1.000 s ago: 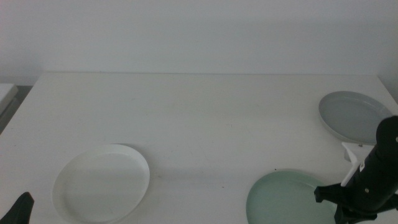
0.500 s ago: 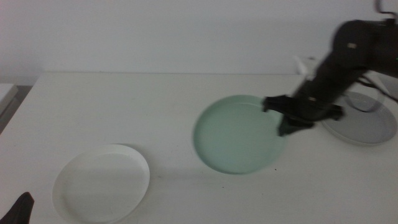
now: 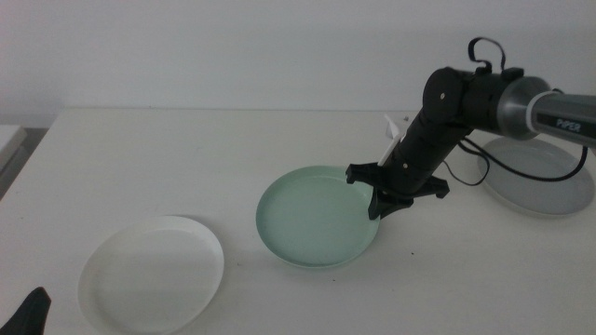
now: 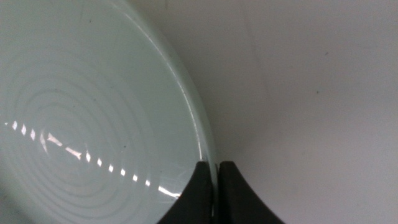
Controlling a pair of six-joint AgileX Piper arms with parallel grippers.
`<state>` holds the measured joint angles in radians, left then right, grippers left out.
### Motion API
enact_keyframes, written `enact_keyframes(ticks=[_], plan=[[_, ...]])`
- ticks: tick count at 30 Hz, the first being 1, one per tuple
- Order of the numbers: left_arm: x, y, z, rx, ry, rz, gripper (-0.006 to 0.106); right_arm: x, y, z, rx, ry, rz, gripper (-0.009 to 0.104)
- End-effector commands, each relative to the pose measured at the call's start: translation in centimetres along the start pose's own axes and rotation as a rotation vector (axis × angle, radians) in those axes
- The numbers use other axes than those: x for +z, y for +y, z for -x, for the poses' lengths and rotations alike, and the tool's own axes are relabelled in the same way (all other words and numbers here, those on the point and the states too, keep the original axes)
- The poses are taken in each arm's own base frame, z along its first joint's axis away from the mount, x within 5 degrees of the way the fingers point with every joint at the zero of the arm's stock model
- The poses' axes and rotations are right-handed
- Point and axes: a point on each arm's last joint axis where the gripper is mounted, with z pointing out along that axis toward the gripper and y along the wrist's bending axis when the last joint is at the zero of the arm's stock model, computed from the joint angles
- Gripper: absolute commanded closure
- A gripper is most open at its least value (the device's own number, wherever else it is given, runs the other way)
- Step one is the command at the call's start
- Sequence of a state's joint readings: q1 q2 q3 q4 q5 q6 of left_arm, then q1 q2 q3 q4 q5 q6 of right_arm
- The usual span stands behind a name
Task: Stack the three bowls on top of each other.
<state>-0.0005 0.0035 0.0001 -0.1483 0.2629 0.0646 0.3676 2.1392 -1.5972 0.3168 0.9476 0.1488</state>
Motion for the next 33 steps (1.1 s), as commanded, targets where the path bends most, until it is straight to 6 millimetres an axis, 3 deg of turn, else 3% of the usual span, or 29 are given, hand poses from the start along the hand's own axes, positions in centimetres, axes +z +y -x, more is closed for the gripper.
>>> enact_keyframes(ticks=[1,6,13,15,19,24,26,29,33], plan=[[0.0,0.0,0.2,0.001,-0.020,-0.006,0.007,0.2,0.2,0.3,-0.012,-0.013,0.006,0.097],[0.0,0.0,0.2,0.001,-0.020,-0.006,0.007,0.7,0.1,0.3,-0.012,-0.003,-0.001,0.097],[0.0,0.0,0.2,0.001,-0.020,-0.006,0.007,-0.3,-0.3,0.5,-0.027,-0.016,-0.015,0.039],[0.0,0.0,0.2,0.001,-0.020,-0.006,0.007,-2.2,-0.4,0.8,-0.034,-0.029,-0.010,0.022],[0.0,0.0,0.2,0.001,-0.020,-0.006,0.007,-8.1,-1.4,1.8,-0.074,-0.117,0.001,0.004],[0.0,0.0,0.2,0.001,-0.020,-0.006,0.007,-17.2,-5.6,3.2,-0.044,-0.334,-0.086,0.004],[0.0,0.0,0.2,0.001,-0.020,-0.006,0.007,-19.4,-8.1,3.6,-0.019,-0.405,-0.163,0.004],[0.0,0.0,0.2,0.001,-0.020,-0.006,0.007,-20.9,-12.6,3.9,0.057,-0.441,-0.251,0.004],[0.0,0.0,0.2,0.001,-0.020,-0.006,0.007,-20.2,-18.1,4.5,0.173,-0.441,-0.281,0.004]])
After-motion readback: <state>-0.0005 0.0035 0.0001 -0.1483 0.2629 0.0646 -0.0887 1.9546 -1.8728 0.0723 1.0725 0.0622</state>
